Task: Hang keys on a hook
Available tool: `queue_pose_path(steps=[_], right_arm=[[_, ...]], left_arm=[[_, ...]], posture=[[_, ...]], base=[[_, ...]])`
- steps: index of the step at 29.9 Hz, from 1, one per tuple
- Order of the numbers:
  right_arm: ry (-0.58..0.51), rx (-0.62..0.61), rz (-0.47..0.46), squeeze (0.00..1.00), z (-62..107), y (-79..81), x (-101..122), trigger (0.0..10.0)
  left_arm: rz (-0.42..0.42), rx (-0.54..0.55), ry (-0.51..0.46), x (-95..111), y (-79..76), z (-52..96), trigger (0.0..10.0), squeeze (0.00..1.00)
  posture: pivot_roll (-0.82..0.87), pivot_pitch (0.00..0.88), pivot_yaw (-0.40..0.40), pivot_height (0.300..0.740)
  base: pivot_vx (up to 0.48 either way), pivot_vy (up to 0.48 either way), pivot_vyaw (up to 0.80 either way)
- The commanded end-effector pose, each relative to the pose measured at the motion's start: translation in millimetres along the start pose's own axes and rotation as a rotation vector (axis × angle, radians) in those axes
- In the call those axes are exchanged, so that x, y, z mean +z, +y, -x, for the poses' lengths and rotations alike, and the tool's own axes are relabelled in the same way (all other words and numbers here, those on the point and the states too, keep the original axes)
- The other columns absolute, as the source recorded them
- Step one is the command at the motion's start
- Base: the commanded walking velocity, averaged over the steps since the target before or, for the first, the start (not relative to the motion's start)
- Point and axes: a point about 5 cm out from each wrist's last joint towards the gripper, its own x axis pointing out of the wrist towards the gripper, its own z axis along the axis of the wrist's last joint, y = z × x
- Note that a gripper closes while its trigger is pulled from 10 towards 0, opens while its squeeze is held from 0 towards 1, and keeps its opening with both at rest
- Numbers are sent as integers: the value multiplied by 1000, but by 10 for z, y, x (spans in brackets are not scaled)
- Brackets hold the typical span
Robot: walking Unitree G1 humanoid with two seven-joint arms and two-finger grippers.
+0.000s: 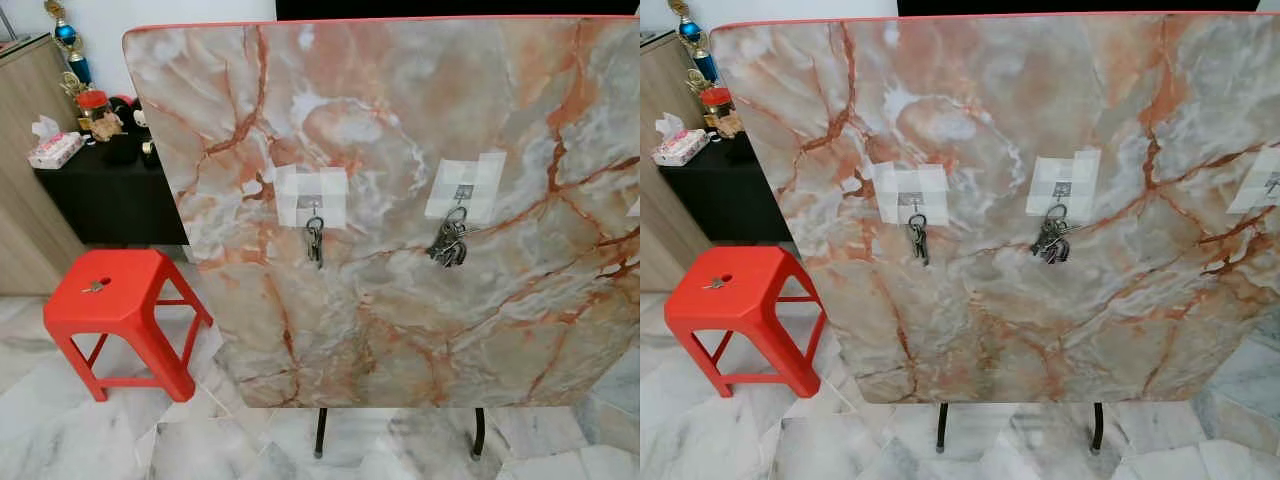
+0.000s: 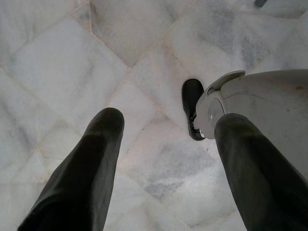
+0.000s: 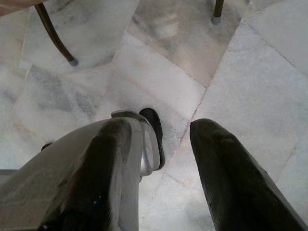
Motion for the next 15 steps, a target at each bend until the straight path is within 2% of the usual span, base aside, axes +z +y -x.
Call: queue_pose_path(steps=[1, 6, 8, 15], right_arm=[[16, 12, 23, 0, 4, -4, -22, 10000], [19, 9, 24, 0, 6, -11, -26, 10000], [25, 20, 57, 0, 7, -14, -25, 10000], [30, 8, 42, 0, 12, -35, -38, 10000]], left_arm=[[-7, 2, 24, -54, 20, 16, 10000, 0], [-6, 2, 28, -61, 13, 16, 10000, 0], [-4, 2, 33, -72, 6, 17, 10000, 0], [6, 0, 36, -87, -12, 17, 10000, 0]], posture=[[-75, 0, 0, 740], [-74, 0, -7, 740], [-67, 0, -19, 740], [-58, 0, -27, 740]], base=[[0, 0, 0], [0, 0, 0], [0, 0, 0], [0, 0, 0]])
